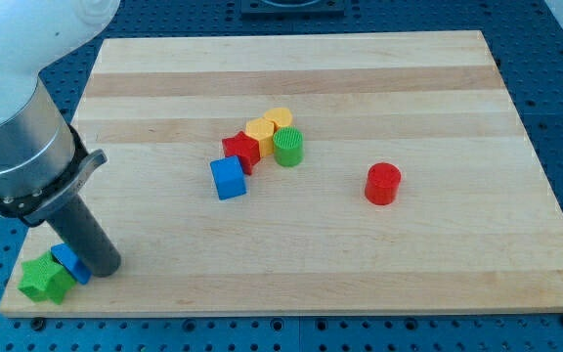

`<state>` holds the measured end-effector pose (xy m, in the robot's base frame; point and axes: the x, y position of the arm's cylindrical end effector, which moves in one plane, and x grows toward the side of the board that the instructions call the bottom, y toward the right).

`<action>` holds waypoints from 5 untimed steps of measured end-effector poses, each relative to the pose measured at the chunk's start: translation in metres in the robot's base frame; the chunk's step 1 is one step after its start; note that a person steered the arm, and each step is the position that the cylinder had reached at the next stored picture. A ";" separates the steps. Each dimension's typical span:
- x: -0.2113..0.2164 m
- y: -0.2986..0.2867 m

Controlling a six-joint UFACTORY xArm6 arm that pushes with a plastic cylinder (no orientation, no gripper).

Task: Move red circle towards blue cube

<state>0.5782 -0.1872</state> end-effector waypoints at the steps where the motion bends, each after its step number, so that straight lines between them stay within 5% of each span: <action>1: -0.002 0.108; 3: -0.014 0.316; 4: -0.053 0.388; 5: -0.116 0.390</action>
<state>0.4623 0.2028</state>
